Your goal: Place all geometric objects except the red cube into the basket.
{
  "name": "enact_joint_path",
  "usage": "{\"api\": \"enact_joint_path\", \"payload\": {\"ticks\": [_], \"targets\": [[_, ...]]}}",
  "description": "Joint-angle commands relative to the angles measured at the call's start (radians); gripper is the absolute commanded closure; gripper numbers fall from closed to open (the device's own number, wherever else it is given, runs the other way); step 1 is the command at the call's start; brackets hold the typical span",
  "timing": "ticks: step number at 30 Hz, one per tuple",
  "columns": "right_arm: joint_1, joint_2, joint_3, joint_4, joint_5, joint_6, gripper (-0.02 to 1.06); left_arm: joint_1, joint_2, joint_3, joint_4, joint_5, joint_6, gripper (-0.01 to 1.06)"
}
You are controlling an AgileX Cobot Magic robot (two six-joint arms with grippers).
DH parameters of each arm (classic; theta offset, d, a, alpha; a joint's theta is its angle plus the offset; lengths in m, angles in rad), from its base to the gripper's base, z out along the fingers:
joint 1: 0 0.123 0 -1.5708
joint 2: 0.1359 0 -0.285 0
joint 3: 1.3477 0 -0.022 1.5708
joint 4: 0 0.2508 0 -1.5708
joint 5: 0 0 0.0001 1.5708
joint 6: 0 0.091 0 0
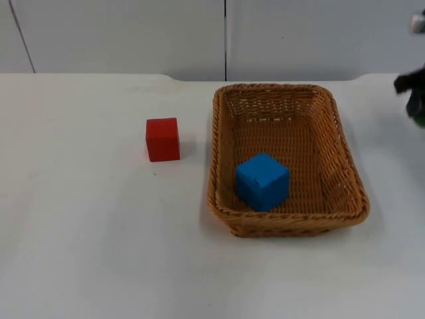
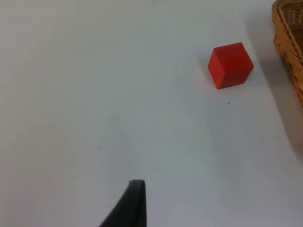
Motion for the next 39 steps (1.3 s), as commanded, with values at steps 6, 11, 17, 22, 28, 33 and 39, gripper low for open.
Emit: {"api": "enact_joint_path", "payload": {"ticks": [6, 11, 17, 22, 28, 33, 39], "targets": [[0.002, -0.249, -0.005, -0.006, 0.098, -0.013, 1.05, 0.002, -0.007, 0.003, 0.005, -0.008, 0.000, 0.00], [0.014, -0.271, -0.005, 0.002, 0.102, -0.013, 1.05, 0.002, -0.007, 0.003, 0.005, -0.011, 0.000, 0.00], [0.131, -0.269, -0.005, -0.002, 0.077, -0.032, 1.05, 0.002, -0.007, 0.003, 0.005, -0.013, 0.000, 0.00], [0.264, -0.228, -0.025, -0.002, 0.035, -0.032, 1.05, 0.002, -0.007, 0.003, 0.005, -0.013, 0.000, 0.00], [0.398, -0.049, -0.171, -0.002, 0.072, -0.030, 1.05, 0.002, -0.007, 0.003, 0.005, -0.013, 0.000, 0.00], [0.423, 0.062, -0.243, -0.002, 0.067, -0.010, 1.05, 0.002, -0.007, 0.003, 0.005, -0.013, 0.000, 0.00], [0.419, 0.138, -0.249, -0.002, 0.042, -0.009, 1.05, 0.002, -0.007, 0.003, 0.005, -0.013, 0.000, 0.00]]}}
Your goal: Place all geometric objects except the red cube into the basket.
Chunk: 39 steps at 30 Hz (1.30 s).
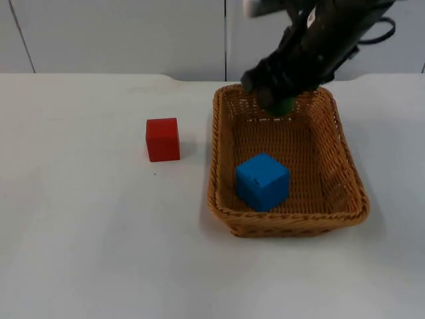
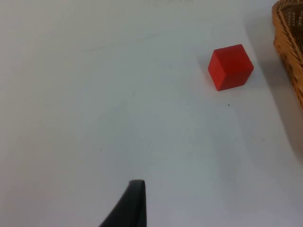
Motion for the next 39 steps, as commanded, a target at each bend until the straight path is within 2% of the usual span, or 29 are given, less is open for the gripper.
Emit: {"api": "enact_joint_path", "payload": {"ticks": [1, 3, 5, 6, 9, 11, 12, 14, 16, 25, 31, 39], "targets": [[-0.001, 0.017, -0.008, -0.002, -0.016, 0.002, 1.05, 0.002, -0.007, 0.003, 0.005, -0.007, 0.000, 0.00], [-0.003, 0.042, -0.008, -0.002, -0.018, 0.004, 1.02, 0.002, -0.007, 0.003, 0.005, -0.007, 0.000, 0.00], [-0.003, 0.060, -0.008, 0.000, -0.020, 0.006, 0.92, 0.002, -0.007, 0.003, 0.005, -0.007, 0.000, 0.00], [-0.003, 0.060, -0.008, 0.000, -0.020, 0.006, 0.92, 0.002, -0.007, 0.003, 0.005, -0.007, 0.000, 0.00], [-0.003, 0.079, -0.006, 0.000, -0.016, 0.037, 0.70, 0.002, -0.007, 0.003, 0.005, -0.003, 0.000, 0.00], [-0.003, 0.079, -0.006, 0.000, -0.012, 0.037, 0.51, 0.002, -0.007, 0.003, 0.005, -0.003, 0.000, 0.00], [-0.003, 0.079, -0.006, 0.000, -0.012, 0.037, 0.51, 0.002, -0.007, 0.003, 0.005, -0.003, 0.000, 0.00], [-0.003, 0.071, -0.006, 0.000, -0.010, 0.053, 0.35, 0.002, -0.007, 0.003, 0.005, -0.003, 0.000, 0.00], [-0.003, 0.052, -0.006, 0.002, -0.004, 0.059, 0.26, 0.002, -0.007, 0.003, 0.005, -0.003, 0.000, 0.00], [0.003, -0.155, -0.006, 0.000, 0.071, 0.059, 0.24, 0.002, -0.007, 0.003, 0.005, -0.003, 0.000, 0.00], [0.003, -0.391, -0.002, -0.002, 0.161, 0.054, 0.24, 0.002, -0.007, 0.003, 0.005, -0.003, 0.000, 0.00], [0.003, -0.640, 0.108, -0.003, 0.148, 0.048, 0.24, 0.002, -0.011, 0.003, 0.005, -0.001, 0.000, 0.00]]}}
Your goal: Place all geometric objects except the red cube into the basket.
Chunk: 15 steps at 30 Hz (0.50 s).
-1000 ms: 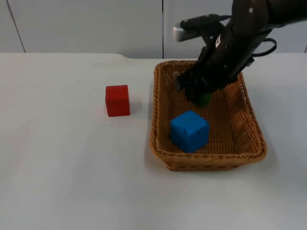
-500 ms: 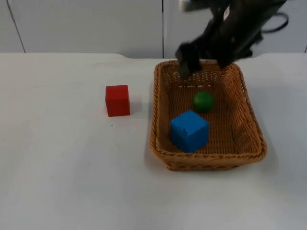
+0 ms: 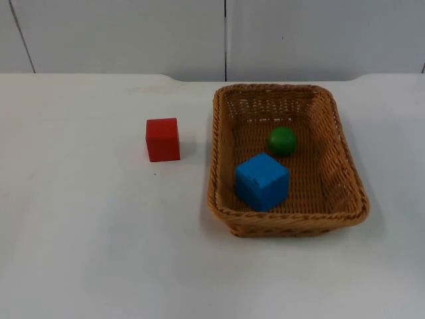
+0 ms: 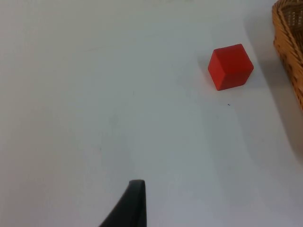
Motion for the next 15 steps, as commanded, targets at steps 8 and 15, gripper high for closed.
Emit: {"api": "enact_joint_path", "payload": {"ticks": [8, 15], "targets": [[0.003, -0.256, 0.215, -0.007, -0.011, -0.012, 0.24, 0.002, -0.094, 0.003, 0.001, 0.006, 0.000, 0.00], [0.003, -0.502, 0.459, 0.013, -0.084, -0.012, 0.24, 0.002, -0.280, 0.003, -0.002, 0.068, 0.000, 0.00]]}}
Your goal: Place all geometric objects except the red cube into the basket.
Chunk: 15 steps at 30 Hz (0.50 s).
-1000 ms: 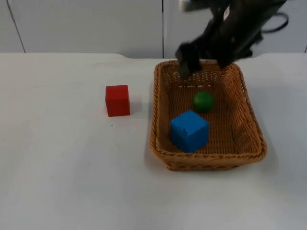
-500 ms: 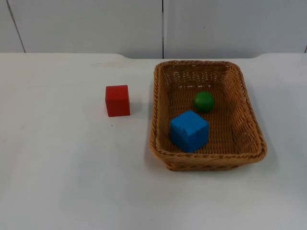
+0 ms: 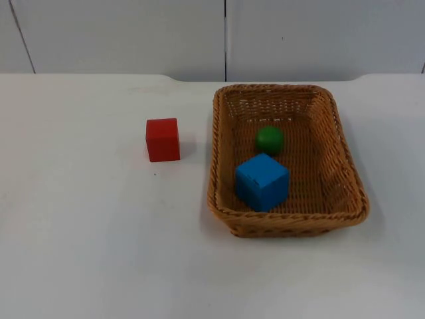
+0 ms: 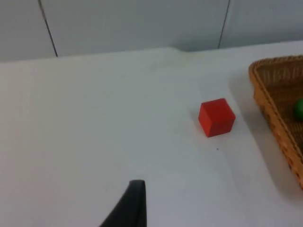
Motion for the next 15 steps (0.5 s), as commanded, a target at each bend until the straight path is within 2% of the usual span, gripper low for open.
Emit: {"api": "enact_joint_path", "payload": {"ticks": [1, 6, 15], "targets": [[0.001, -0.093, 0.080, 0.012, -0.035, -0.012, 0.24, 0.002, -0.043, 0.003, -0.003, 0.024, 0.000, 0.00], [0.001, -0.239, 0.194, 0.006, -0.039, -0.023, 0.24, 0.002, -0.166, 0.003, 0.013, 0.114, 0.000, 0.00], [0.001, -0.546, 0.389, 0.006, -0.013, -0.031, 0.24, 0.002, -0.394, 0.054, 0.011, 0.166, -0.004, 0.00]]}}
